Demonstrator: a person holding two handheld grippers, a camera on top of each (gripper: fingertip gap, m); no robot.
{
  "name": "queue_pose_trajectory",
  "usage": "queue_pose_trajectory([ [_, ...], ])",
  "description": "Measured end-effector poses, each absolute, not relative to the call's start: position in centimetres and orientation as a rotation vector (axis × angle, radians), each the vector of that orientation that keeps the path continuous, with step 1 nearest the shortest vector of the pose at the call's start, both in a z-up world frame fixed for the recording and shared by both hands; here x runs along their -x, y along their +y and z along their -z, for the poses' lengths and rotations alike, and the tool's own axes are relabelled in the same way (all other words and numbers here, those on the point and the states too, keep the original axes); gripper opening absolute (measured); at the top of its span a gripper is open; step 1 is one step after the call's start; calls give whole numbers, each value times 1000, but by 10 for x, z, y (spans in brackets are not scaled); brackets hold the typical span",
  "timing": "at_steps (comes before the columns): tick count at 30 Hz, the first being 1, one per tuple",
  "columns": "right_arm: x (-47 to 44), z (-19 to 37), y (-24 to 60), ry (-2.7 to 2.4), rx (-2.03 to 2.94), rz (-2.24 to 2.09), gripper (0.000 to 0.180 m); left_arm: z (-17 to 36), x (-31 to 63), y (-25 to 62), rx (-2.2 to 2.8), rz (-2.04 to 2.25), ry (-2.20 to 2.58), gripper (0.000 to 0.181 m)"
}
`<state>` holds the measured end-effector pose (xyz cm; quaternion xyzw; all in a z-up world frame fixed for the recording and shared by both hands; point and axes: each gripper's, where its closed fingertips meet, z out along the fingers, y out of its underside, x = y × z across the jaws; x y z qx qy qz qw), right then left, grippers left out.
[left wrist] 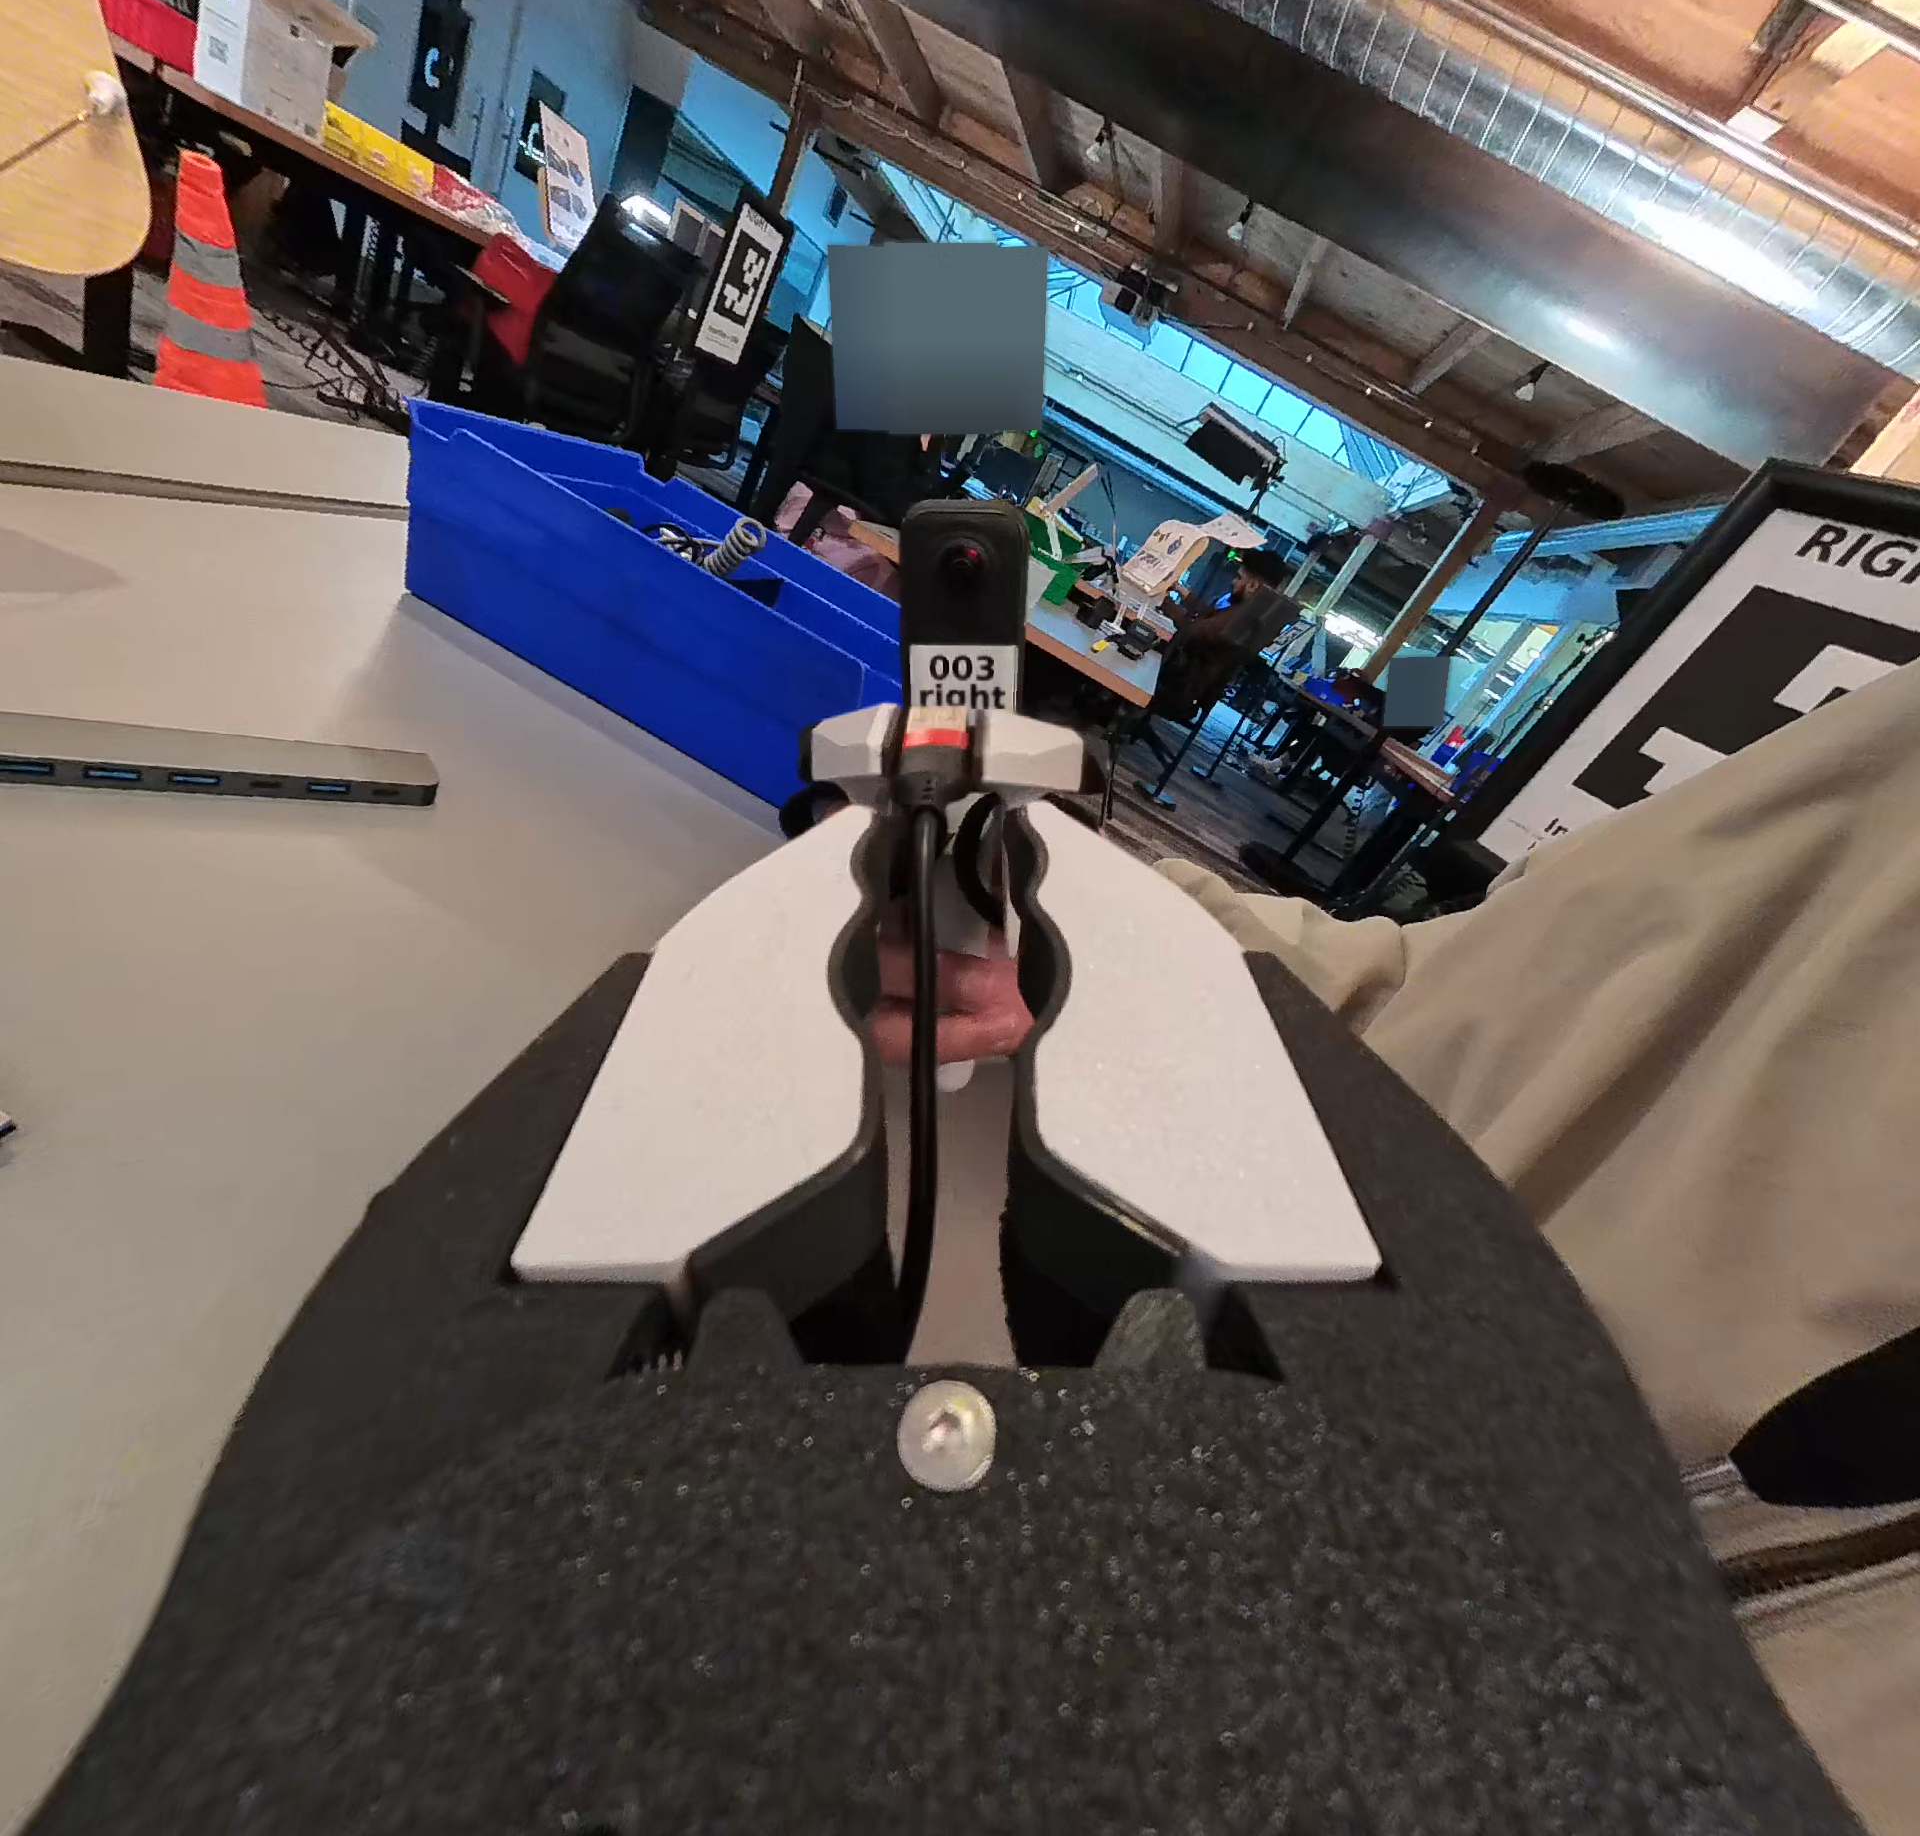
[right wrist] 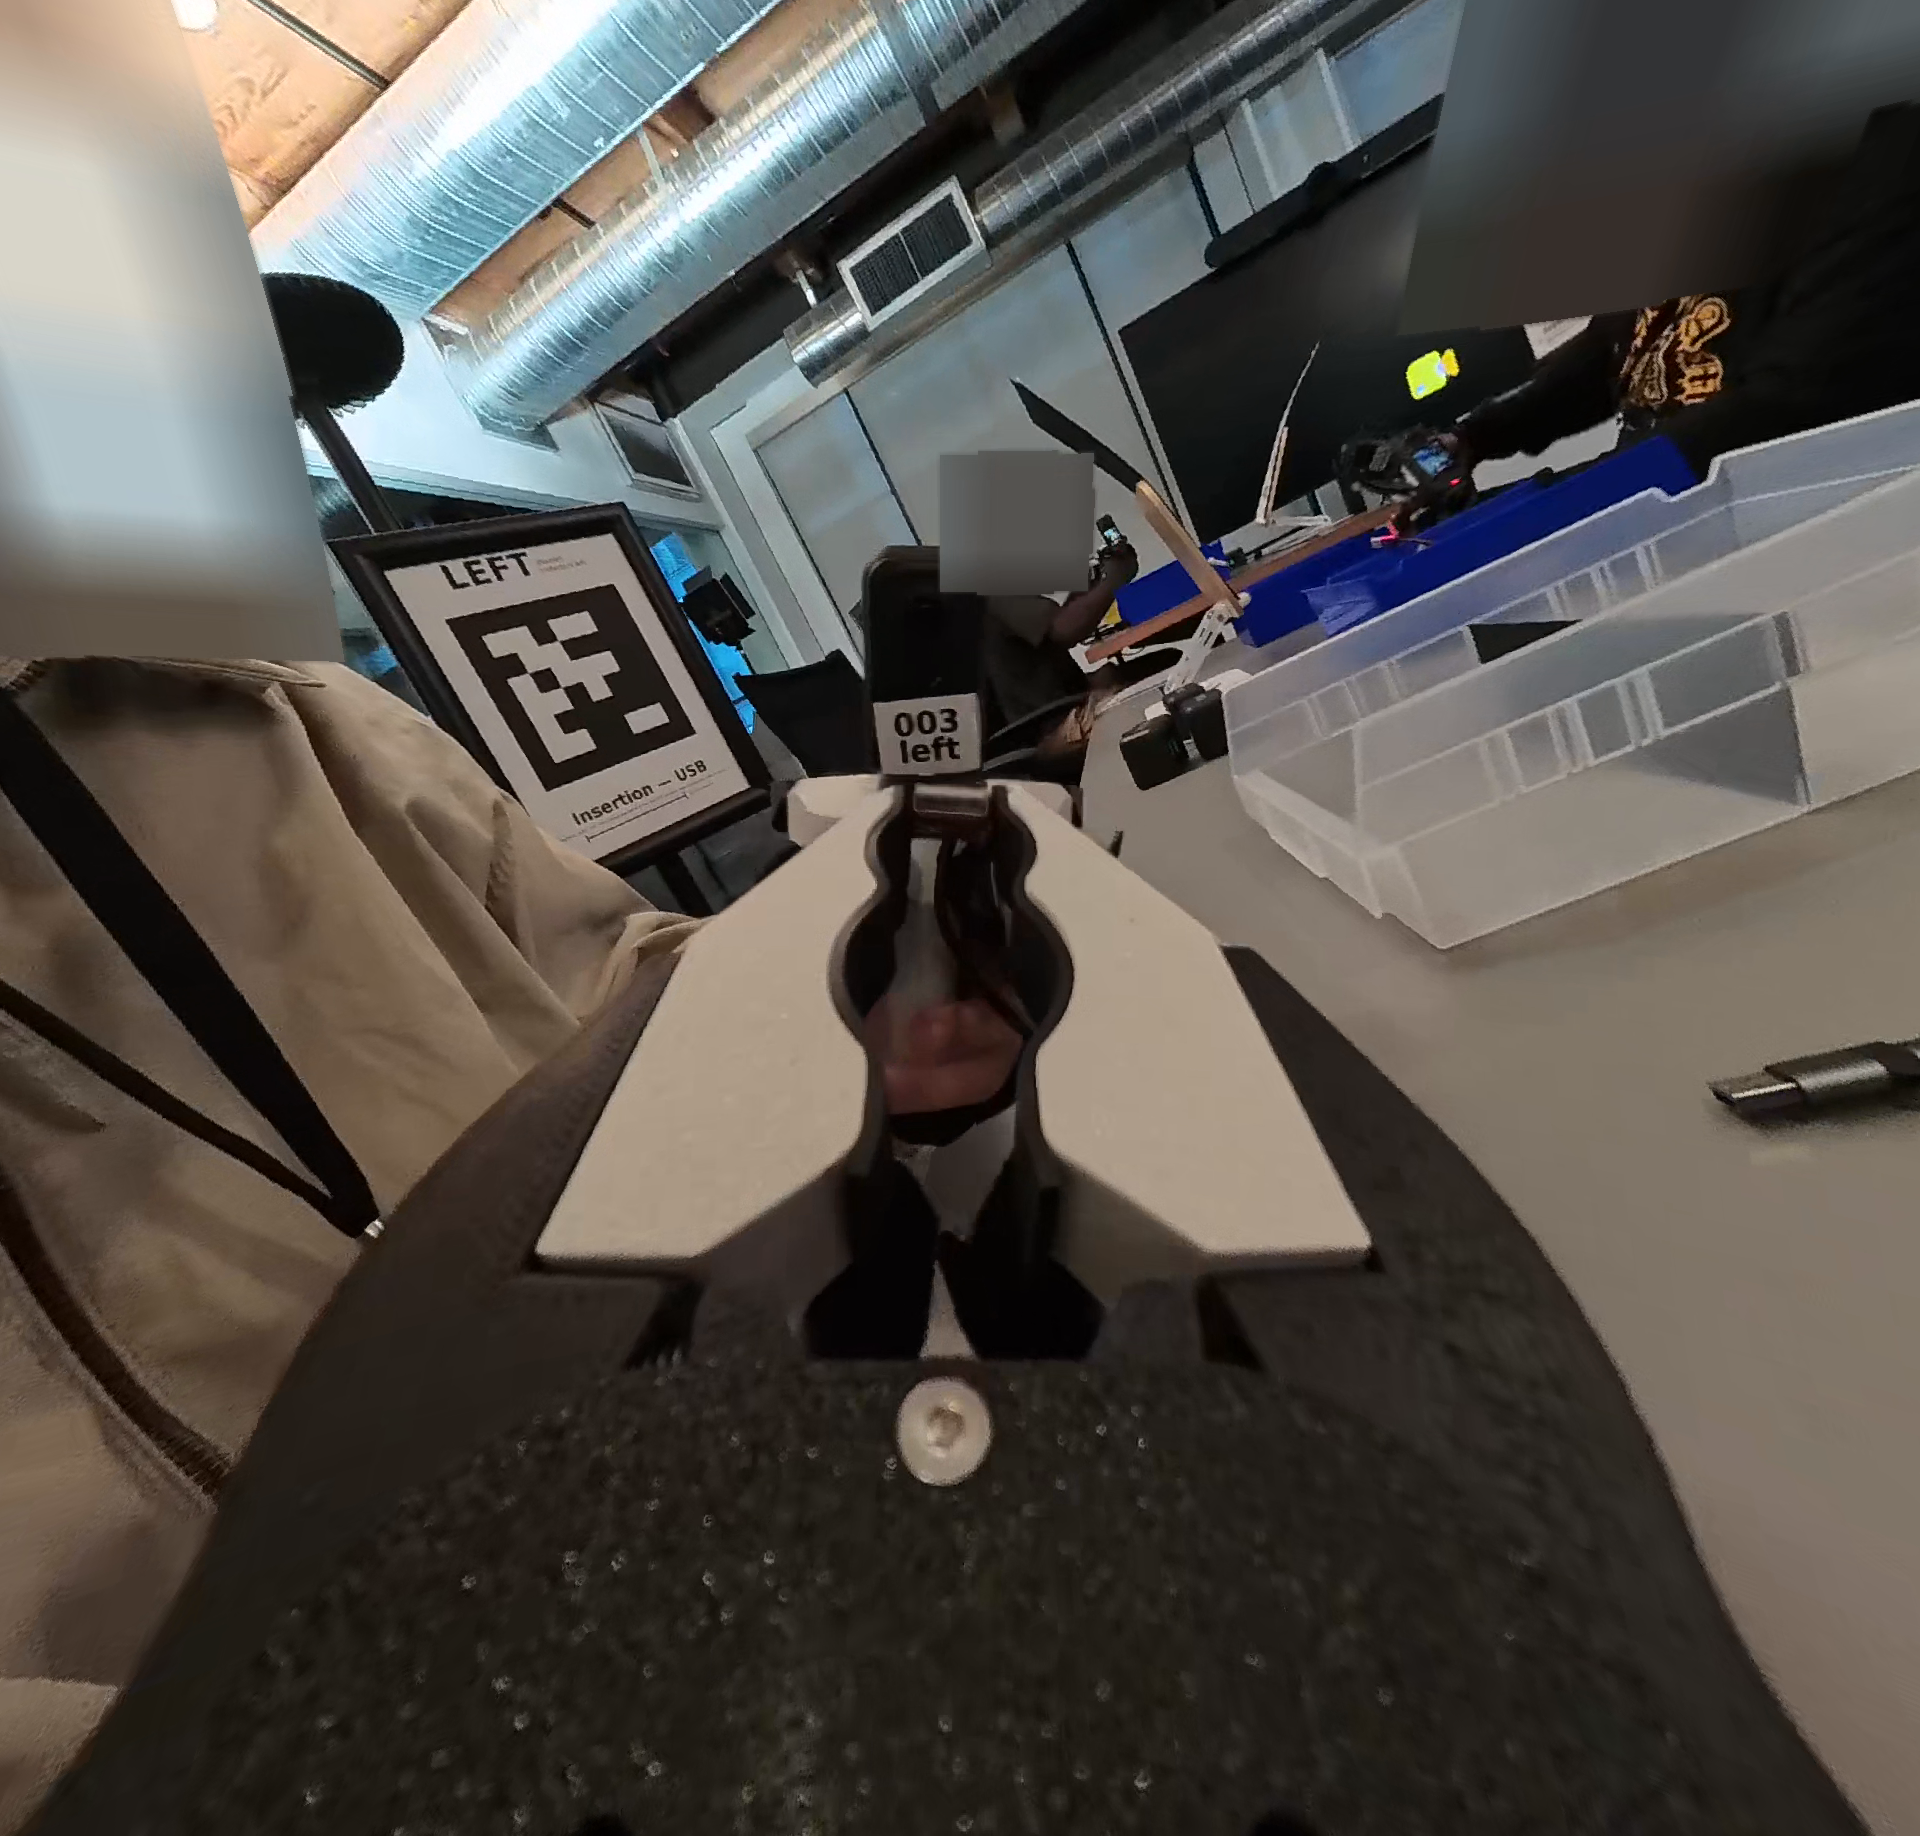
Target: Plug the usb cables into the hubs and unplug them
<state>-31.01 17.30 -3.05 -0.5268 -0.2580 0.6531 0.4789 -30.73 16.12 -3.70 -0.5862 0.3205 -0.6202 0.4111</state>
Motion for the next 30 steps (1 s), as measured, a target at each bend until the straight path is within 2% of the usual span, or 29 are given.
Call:
queue_pose_trajectory([
  [6,314,31,173,-621,1272,-1584,14,34,309,166,1452,1582,743,8],
  [26,313,17,169,-533,1172,-1642,14,24,309,162,1318,1403,833,5],
  [28,312,24,177,-565,1239,-1557,16,30,314,170,1350,1337,853,5],
  [30,300,32,194,-572,1326,-1410,26,34,325,180,1374,1251,857,6],
])
